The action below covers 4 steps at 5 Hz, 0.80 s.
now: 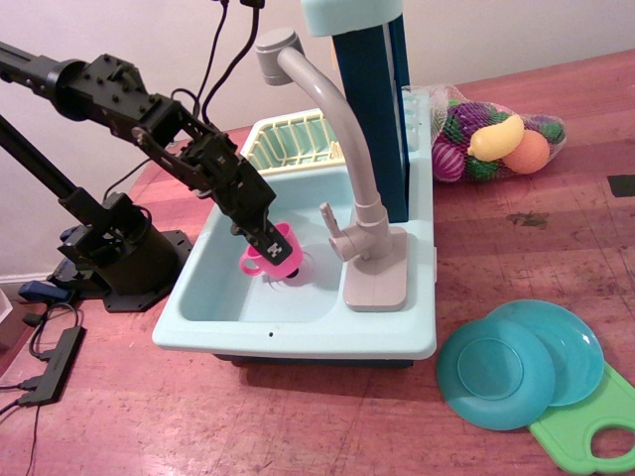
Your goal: Flip cup upright
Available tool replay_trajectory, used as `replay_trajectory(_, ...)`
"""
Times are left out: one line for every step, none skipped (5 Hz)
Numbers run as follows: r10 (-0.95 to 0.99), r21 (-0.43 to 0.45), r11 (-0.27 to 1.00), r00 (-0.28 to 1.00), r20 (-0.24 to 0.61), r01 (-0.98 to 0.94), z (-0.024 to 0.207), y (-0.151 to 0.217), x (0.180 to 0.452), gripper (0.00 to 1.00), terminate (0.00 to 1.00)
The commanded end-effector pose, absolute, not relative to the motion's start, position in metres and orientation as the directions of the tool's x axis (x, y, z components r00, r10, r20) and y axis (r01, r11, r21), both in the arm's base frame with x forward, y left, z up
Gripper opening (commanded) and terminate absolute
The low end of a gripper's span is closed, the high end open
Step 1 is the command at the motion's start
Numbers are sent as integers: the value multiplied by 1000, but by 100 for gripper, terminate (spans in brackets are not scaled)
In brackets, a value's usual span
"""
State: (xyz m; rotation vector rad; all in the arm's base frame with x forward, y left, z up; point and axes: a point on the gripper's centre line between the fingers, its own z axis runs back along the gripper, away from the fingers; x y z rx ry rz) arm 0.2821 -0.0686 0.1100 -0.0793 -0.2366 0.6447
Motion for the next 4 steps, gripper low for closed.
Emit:
replay_trajectory(544, -99, 839, 824, 159, -535, 126, -77, 276, 100, 0)
replay_trajectory(527, -83, 850, 838, 143, -521, 127, -82, 273, 100, 0)
replay_trajectory(526, -77, 850, 832, 179, -521, 144, -83, 271, 100, 0)
replay_trajectory(511, -46, 855, 827, 233, -516, 179, -78, 270, 100, 0)
